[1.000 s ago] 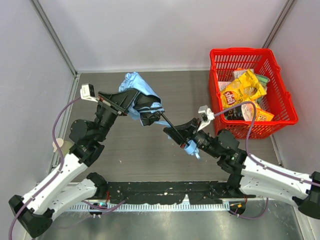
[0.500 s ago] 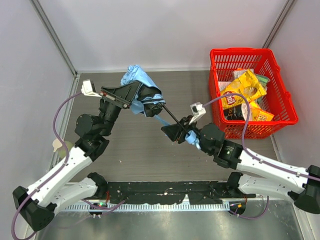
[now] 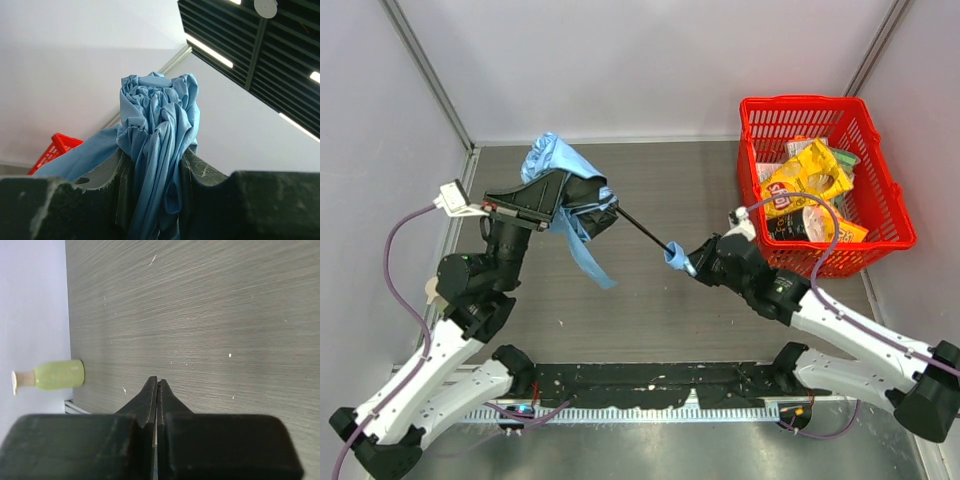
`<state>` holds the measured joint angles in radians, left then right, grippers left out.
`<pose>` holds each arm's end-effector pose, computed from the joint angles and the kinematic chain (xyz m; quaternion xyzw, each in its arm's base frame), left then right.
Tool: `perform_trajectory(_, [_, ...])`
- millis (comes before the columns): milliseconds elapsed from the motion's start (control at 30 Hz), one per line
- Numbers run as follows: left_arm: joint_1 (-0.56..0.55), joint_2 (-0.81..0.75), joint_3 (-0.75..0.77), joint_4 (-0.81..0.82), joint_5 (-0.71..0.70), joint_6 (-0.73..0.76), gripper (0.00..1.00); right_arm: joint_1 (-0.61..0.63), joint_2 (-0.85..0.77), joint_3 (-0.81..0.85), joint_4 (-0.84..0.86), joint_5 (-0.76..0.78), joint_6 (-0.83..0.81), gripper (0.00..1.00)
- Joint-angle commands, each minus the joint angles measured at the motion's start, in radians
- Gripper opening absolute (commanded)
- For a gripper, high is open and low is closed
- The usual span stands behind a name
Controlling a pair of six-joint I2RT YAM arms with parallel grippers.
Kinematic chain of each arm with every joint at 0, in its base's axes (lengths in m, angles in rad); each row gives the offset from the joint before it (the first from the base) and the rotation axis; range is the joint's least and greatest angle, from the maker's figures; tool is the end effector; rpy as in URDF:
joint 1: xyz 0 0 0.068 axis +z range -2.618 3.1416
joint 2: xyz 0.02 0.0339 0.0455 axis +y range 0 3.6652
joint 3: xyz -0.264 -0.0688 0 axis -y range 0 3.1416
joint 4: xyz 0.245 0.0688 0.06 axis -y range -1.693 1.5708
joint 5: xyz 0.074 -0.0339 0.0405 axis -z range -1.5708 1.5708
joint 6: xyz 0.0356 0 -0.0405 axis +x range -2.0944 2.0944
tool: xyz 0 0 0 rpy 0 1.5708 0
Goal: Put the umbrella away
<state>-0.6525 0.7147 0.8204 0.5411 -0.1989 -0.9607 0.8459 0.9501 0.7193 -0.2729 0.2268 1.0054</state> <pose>0.1193 -0.0823 0.4377 -0.1559 0.4246 -0.6124 0.6483 0.1478 0.1548 0.2782 0.1255 0.8482 0.3452 0.3817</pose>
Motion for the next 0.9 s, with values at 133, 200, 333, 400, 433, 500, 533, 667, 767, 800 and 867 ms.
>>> perform_trajectory(133, [0.005, -0.069, -0.018, -0.026, -0.108, 0.178, 0.00, -0.039, 0.027, 0.107, -0.143, -0.081, 0.205, 0.01])
perform_trajectory(200, [0.004, -0.072, -0.029, -0.027, -0.114, 0.201, 0.00, -0.039, 0.062, 0.133, -0.134, -0.124, 0.208, 0.01])
perform_trajectory(333, [0.004, -0.058, -0.066, -0.004, -0.109, 0.191, 0.00, 0.001, 0.179, 0.209, -0.004, -0.211, 0.213, 0.01])
perform_trajectory(400, [0.002, -0.040, -0.104, 0.026, -0.083, 0.146, 0.00, 0.016, 0.247, 0.307, 0.072, -0.270, 0.206, 0.00])
perform_trajectory(433, [0.004, -0.031, -0.124, 0.031, -0.074, 0.129, 0.00, 0.018, 0.280, 0.401, 0.101, -0.314, 0.208, 0.01])
perform_trajectory(500, [-0.004, -0.021, -0.179, 0.039, -0.088, 0.087, 0.00, 0.024, 0.381, 0.583, 0.146, -0.355, 0.202, 0.01])
perform_trajectory(533, [-0.009, -0.020, -0.208, 0.063, -0.088, 0.067, 0.00, 0.025, 0.444, 0.656, 0.127, -0.353, 0.191, 0.01])
perform_trajectory(667, [-0.022, -0.040, -0.231, 0.077, -0.131, 0.075, 0.00, -0.028, 0.584, 0.813, -0.008, -0.252, 0.104, 0.00])
perform_trajectory(767, [-0.022, -0.069, -0.178, -0.003, -0.154, 0.109, 0.00, -0.088, 0.538, 0.665, -0.026, -0.211, 0.027, 0.01])
perform_trajectory(800, [-0.021, -0.072, -0.169, -0.015, -0.160, 0.111, 0.00, -0.088, 0.520, 0.593, -0.034, -0.207, 0.006, 0.01])
perform_trajectory(867, [-0.021, -0.077, -0.143, -0.094, -0.226, 0.053, 0.00, -0.076, 0.455, 0.504, -0.016, -0.254, -0.197, 0.01])
